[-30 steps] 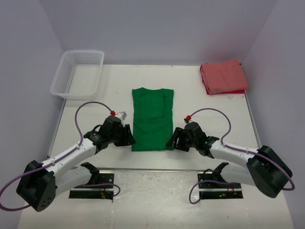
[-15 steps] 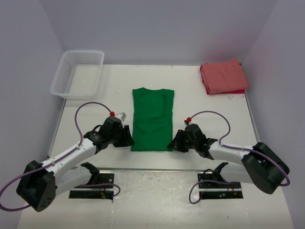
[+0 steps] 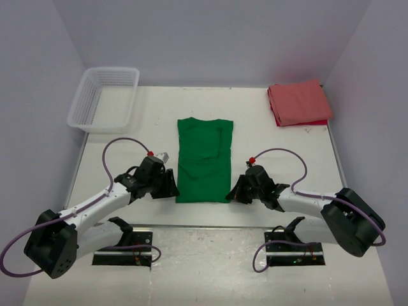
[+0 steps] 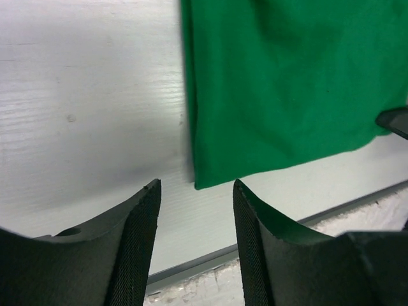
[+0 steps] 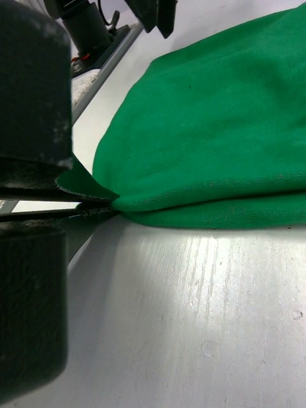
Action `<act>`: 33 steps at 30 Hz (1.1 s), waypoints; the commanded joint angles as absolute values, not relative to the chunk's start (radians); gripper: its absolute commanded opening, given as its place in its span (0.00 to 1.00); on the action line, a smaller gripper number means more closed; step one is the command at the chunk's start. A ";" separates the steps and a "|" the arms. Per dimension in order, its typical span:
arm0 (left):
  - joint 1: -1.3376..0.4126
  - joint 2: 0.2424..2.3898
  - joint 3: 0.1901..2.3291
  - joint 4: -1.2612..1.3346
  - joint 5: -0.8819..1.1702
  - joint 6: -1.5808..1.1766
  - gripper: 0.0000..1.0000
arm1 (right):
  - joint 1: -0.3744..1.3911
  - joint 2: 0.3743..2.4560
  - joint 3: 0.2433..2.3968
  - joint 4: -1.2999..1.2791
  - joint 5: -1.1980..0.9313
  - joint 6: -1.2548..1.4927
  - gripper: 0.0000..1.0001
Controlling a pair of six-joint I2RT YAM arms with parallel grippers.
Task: Fold and stack the t-shirts
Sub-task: Grab one side of the 2/3 rectangular tshirt with both arms
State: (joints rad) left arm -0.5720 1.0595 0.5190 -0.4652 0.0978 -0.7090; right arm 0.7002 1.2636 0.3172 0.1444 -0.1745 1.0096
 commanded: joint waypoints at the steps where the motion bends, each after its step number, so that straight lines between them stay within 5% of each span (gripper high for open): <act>1: -0.572 1.072 0.476 -0.361 0.247 -0.747 0.51 | 0.706 1.292 0.330 0.034 -0.110 0.976 0.00; 20: -0.571 1.235 0.425 -0.218 0.247 -0.765 0.51 | 0.709 1.267 0.311 0.038 -0.120 0.982 0.00; 22: -0.571 1.239 0.423 -0.209 0.253 -0.769 0.46 | 0.707 1.259 0.313 0.028 -0.115 0.982 0.00; 26: -0.571 1.227 0.416 -0.213 0.270 -0.775 0.00 | 0.710 1.267 0.322 0.006 -0.110 0.974 0.00; 33: -0.572 1.116 0.410 -0.282 0.259 -0.798 0.00 | 0.799 1.293 0.425 -0.164 -0.002 0.917 0.00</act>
